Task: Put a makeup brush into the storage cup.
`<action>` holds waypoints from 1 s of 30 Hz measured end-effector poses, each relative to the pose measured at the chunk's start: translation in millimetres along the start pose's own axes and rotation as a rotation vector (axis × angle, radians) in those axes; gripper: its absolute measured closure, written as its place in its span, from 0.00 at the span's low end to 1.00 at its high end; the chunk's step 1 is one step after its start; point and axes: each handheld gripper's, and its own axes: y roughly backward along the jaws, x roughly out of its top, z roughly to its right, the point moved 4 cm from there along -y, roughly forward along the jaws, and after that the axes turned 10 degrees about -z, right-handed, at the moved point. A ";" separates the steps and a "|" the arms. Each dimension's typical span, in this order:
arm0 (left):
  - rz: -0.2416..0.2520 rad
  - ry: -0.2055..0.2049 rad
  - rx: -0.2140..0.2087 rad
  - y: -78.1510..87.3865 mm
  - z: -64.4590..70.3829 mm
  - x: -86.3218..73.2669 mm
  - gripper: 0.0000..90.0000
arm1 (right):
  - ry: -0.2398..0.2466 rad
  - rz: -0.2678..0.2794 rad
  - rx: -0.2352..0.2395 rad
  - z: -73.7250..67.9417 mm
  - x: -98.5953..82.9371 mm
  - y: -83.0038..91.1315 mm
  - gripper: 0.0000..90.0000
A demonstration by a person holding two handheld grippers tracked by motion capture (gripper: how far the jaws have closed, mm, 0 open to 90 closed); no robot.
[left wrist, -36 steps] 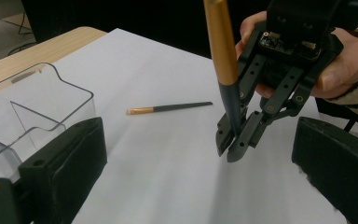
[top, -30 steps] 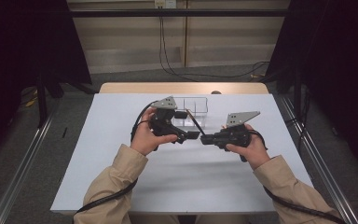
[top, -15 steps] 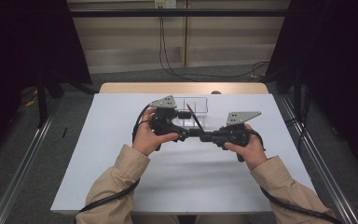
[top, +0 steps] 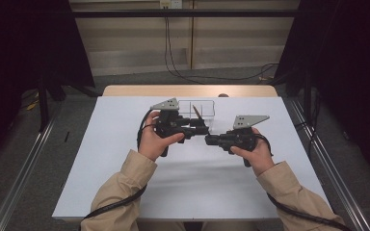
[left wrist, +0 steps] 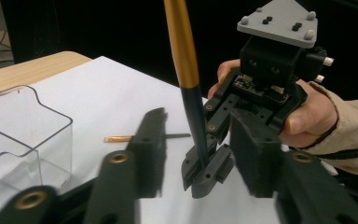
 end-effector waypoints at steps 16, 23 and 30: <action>0.061 0.017 -0.012 -2.1 0.1 -0.3 0.90 | -0.010 0.015 -0.004 -2.0 2.5 -3.9 0.95; 0.078 -0.011 0.003 -5.8 2.7 1.5 0.92 | -0.022 0.012 -0.004 -2.0 3.4 -6.1 0.95; 0.077 -0.020 0.015 -7.6 3.5 2.1 0.92 | -0.027 0.013 -0.005 -1.2 3.1 -6.9 0.95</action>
